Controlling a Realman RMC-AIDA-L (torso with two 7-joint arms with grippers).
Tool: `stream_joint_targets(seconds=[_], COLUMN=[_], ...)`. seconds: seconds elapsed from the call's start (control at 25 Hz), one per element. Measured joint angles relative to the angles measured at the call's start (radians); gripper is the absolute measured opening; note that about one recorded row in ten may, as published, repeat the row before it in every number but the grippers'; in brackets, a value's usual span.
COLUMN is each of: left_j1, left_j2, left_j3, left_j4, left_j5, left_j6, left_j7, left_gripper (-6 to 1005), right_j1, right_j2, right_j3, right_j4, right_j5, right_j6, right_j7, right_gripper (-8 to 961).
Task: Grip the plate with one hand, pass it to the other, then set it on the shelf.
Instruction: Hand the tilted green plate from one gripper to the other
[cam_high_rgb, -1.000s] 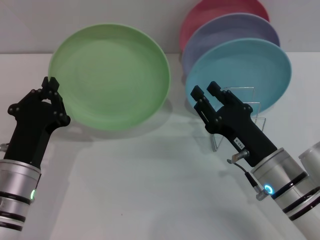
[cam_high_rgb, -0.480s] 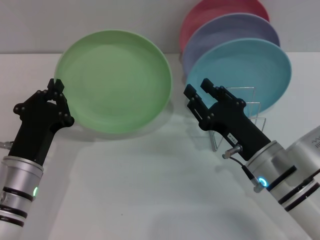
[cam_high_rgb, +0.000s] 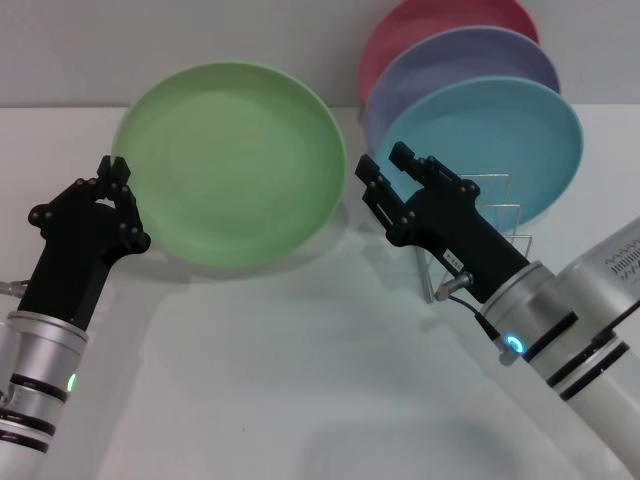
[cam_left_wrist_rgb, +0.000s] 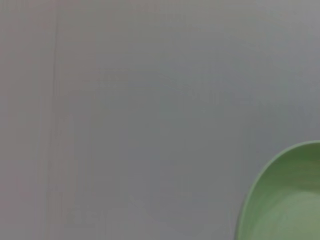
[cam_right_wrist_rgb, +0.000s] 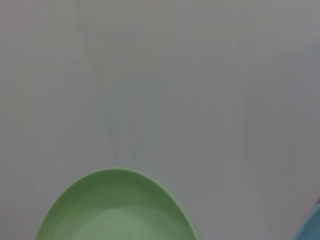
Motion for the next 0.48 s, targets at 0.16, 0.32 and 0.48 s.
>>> stream_joint_targets(seconds=[0.16, 0.32, 0.48], left_j1=[0.0, 0.0, -0.002], left_j2=[0.0, 0.0, 0.0], left_j3=[-0.005, -0.007, -0.007], left_j4=[0.001, 0.001, 0.001], left_j5=[-0.003, -0.004, -0.006], left_j6=[0.002, 0.003, 0.003], left_j7=[0.0, 0.0, 0.0], left_gripper=[31, 31, 31], right_j1=[0.019, 0.037, 0.055], right_j2=[0.0, 0.0, 0.0], right_j3=[0.001, 0.001, 0.002], right_j4=[-0.006, -0.008, -0.008], right_j5=[0.0, 0.0, 0.0], right_j6=[0.004, 0.013, 0.024], right_j7=[0.0, 0.0, 0.0], right_gripper=[463, 464, 463])
